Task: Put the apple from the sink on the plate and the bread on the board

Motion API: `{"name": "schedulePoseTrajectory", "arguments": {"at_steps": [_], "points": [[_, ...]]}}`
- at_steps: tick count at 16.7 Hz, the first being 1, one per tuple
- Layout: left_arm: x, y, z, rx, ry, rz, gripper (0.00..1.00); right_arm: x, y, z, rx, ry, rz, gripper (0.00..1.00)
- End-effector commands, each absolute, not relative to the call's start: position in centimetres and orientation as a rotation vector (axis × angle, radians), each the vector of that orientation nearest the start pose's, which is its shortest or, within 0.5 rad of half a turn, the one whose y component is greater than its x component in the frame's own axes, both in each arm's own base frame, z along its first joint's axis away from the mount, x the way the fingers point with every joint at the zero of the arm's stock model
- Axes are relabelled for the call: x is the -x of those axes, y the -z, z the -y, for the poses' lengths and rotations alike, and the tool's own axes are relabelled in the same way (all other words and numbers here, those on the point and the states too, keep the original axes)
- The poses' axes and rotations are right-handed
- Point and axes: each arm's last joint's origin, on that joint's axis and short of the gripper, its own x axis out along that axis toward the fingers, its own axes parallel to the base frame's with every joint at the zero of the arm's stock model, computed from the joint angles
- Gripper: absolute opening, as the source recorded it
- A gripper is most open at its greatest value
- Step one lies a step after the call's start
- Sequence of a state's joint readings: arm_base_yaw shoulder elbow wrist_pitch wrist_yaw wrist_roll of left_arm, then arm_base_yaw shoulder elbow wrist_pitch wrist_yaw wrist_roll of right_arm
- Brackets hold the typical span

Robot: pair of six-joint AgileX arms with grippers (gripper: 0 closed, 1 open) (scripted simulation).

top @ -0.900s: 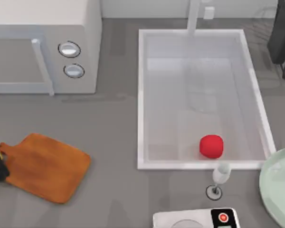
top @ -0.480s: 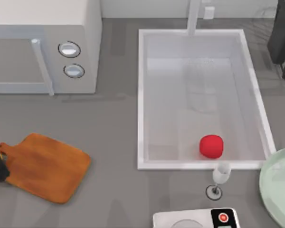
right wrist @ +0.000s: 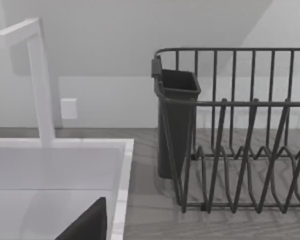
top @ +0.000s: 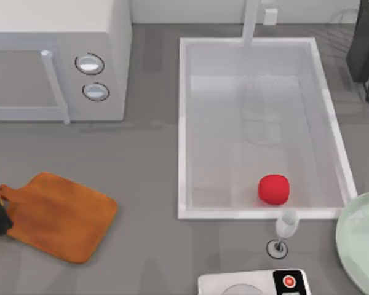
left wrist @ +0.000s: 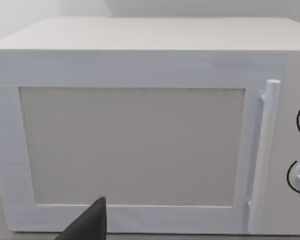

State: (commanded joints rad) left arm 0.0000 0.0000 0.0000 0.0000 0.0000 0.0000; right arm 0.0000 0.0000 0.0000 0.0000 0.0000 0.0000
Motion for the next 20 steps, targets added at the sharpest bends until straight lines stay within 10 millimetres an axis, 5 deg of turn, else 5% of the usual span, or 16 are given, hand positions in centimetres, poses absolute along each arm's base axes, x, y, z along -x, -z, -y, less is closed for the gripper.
{"name": "schedulePoseTrajectory", "arguments": {"at_steps": [11,16,20], "points": [[-10.6,-16.0,0.1,0.000,0.000,0.000,1.00,-10.6,-16.6,0.0,-0.009,-0.008,-0.021,1.00],[-10.6,-16.0,0.1,0.000,0.000,0.000,1.00,-11.7,-20.7,-0.8,-0.067,-0.064,-0.210,1.00],[-10.6,-16.0,0.1,0.000,0.000,0.000,1.00,-15.4,-24.8,-2.4,-0.116,-0.111,-0.489,1.00]]}}
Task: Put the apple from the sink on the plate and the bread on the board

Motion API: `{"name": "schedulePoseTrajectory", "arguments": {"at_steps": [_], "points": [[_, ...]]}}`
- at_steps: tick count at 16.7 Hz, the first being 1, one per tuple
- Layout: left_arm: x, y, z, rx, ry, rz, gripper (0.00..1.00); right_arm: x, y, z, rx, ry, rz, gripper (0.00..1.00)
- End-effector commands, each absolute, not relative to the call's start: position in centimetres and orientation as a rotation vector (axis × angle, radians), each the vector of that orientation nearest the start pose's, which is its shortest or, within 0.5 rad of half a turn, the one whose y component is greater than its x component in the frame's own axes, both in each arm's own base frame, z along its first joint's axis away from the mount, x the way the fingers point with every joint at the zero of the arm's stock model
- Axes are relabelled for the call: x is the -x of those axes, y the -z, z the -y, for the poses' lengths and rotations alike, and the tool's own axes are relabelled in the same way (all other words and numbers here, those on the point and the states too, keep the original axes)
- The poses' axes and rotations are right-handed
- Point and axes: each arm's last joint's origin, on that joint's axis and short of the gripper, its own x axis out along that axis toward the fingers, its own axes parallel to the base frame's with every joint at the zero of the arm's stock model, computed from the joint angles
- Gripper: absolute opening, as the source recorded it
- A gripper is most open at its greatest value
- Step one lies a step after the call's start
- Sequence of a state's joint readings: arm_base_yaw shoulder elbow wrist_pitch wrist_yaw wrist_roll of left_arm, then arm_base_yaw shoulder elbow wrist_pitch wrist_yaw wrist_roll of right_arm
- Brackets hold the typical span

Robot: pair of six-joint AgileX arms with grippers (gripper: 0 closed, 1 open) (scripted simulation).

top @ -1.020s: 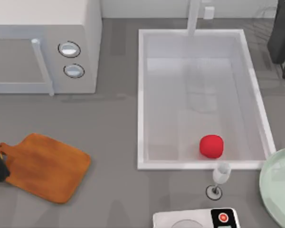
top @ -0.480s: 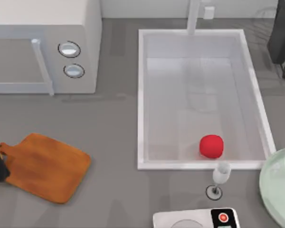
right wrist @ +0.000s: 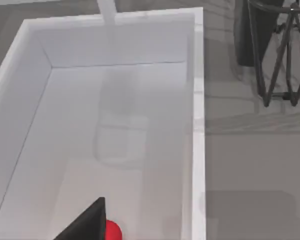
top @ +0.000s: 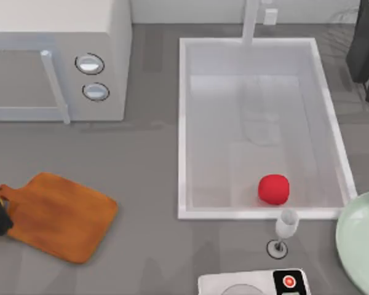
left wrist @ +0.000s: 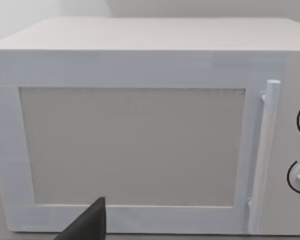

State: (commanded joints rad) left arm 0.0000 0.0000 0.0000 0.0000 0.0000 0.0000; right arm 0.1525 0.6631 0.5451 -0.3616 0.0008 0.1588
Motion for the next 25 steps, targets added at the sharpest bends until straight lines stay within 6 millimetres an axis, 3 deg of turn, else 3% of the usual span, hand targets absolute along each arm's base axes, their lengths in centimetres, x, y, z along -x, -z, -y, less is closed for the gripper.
{"name": "schedulePoseTrajectory", "arguments": {"at_steps": [3,6,9,12,17,25], "points": [[-10.6,-16.0,0.1,0.000,0.000,0.000,1.00,-20.2,-26.5,-4.6,-0.134,-0.128,-0.739,1.00],[-10.6,-16.0,0.1,0.000,0.000,0.000,1.00,-25.7,-26.1,-7.7,-0.128,-0.119,-0.994,1.00],[-10.6,-16.0,0.1,0.000,0.000,0.000,1.00,-30.6,-23.5,-11.4,-0.100,-0.088,-1.225,1.00],[-10.6,-16.0,0.1,0.000,0.000,0.000,1.00,-34.1,-20.0,-14.6,-0.059,-0.046,-1.409,1.00],[-10.6,-16.0,0.1,0.000,0.000,0.000,1.00,-36.4,-16.2,-17.7,-0.011,0.004,-1.561,1.00],[-10.6,-16.0,0.1,0.000,0.000,0.000,1.00,-36.6,-15.1,-17.8,-0.008,0.014,-1.579,1.00]]}}
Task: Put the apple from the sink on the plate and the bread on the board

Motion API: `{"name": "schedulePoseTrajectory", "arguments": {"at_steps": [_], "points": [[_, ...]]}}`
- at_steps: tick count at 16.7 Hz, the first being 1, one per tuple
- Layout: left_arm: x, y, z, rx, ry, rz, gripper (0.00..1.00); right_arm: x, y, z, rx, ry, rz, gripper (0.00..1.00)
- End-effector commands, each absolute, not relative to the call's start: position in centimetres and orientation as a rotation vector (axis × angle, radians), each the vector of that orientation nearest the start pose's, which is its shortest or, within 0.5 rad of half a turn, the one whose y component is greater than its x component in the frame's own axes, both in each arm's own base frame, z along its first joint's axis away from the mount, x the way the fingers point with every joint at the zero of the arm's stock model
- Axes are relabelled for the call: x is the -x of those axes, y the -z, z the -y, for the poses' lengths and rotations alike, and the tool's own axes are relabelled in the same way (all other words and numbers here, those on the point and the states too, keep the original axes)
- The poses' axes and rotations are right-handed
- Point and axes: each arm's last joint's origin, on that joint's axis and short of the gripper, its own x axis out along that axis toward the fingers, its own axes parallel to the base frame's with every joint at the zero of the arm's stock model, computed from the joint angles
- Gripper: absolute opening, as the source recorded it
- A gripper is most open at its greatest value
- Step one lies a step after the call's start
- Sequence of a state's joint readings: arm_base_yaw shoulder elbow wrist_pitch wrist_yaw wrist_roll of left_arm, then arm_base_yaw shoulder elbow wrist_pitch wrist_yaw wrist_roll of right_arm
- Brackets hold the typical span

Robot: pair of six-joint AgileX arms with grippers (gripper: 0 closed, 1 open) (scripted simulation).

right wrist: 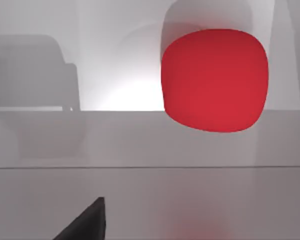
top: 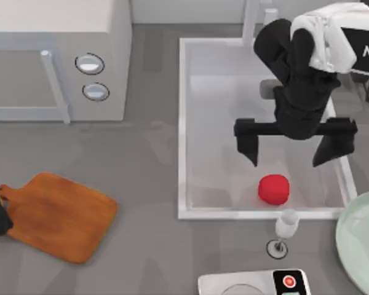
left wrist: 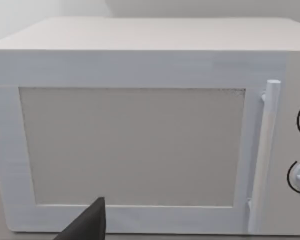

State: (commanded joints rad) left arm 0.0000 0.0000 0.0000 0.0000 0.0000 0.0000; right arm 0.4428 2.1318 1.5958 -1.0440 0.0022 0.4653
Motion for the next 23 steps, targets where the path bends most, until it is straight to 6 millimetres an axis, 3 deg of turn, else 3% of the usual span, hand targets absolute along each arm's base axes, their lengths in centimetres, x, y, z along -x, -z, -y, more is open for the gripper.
{"name": "schedulePoseTrajectory", "arguments": {"at_steps": [7,11,16,23], "points": [[-10.6,-16.0,0.1,0.000,0.000,0.000,1.00,-37.5,-6.2,-18.4,-0.018,-0.001,-1.546,1.00],[-10.6,-16.0,0.1,0.000,0.000,0.000,1.00,-36.7,-1.2,-18.0,-0.011,0.005,-1.563,1.00],[-10.6,-16.0,0.1,0.000,0.000,0.000,1.00,-36.5,-0.7,-17.9,-0.008,0.008,-1.571,1.00],[-10.6,-16.0,0.1,0.000,0.000,0.000,1.00,-36.5,-0.7,-17.9,-0.008,0.008,-1.571,0.47]]}}
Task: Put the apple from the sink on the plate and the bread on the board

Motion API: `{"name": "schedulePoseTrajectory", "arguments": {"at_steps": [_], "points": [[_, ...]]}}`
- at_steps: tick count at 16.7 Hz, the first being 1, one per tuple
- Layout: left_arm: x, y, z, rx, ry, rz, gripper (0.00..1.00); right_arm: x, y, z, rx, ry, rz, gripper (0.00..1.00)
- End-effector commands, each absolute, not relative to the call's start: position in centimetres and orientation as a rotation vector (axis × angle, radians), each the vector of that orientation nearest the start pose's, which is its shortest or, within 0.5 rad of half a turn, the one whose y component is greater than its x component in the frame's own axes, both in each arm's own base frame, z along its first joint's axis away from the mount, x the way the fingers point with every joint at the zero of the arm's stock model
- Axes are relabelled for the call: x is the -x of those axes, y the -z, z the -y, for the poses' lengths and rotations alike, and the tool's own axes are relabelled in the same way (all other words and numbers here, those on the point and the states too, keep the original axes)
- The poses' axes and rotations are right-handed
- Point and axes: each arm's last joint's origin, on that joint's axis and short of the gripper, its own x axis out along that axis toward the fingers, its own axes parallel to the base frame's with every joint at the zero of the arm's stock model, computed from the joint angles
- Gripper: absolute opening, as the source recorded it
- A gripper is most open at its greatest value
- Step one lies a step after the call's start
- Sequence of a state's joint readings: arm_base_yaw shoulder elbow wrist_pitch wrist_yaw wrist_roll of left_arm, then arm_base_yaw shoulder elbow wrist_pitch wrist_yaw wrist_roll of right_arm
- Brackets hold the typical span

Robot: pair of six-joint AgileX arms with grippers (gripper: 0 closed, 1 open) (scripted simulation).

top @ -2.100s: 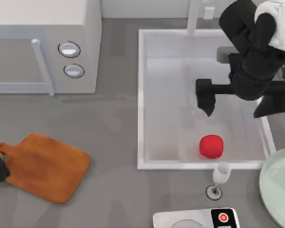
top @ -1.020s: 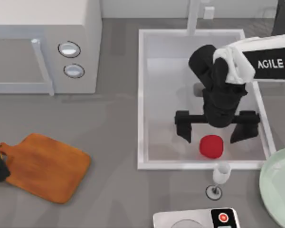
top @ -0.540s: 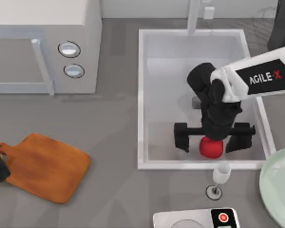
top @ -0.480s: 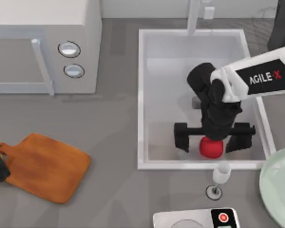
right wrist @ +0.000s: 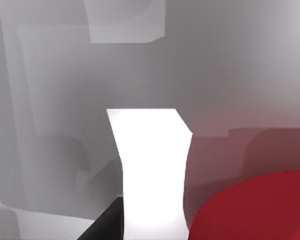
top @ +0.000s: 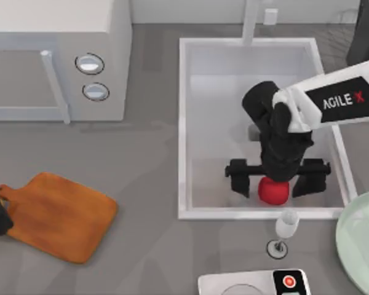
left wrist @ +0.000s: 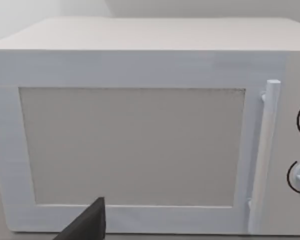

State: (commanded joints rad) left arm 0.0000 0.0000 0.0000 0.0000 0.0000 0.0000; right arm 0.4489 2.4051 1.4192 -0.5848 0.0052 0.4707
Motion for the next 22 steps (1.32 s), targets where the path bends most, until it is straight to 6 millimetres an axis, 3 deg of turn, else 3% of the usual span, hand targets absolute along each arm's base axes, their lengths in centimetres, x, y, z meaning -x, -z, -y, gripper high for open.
{"name": "schedulePoseTrajectory", "arguments": {"at_steps": [6,14,15,18,22], "points": [[-10.6,-16.0,0.1,0.000,0.000,0.000,1.00,-36.5,-0.7,-17.9,-0.008,0.008,-1.571,0.02],[-10.6,-16.0,0.1,0.000,0.000,0.000,1.00,-36.5,-0.7,-17.9,-0.008,0.008,-1.571,0.00],[-10.6,-16.0,0.1,0.000,0.000,0.000,1.00,-37.2,-3.5,-18.1,-0.001,0.002,-1.514,0.00],[-10.6,-16.0,0.1,0.000,0.000,0.000,1.00,-37.4,-4.8,-18.2,-0.003,-0.001,-1.509,0.00],[-10.6,-16.0,0.1,0.000,0.000,0.000,1.00,-37.4,-9.8,-18.2,0.004,0.007,-1.528,0.00]]}}
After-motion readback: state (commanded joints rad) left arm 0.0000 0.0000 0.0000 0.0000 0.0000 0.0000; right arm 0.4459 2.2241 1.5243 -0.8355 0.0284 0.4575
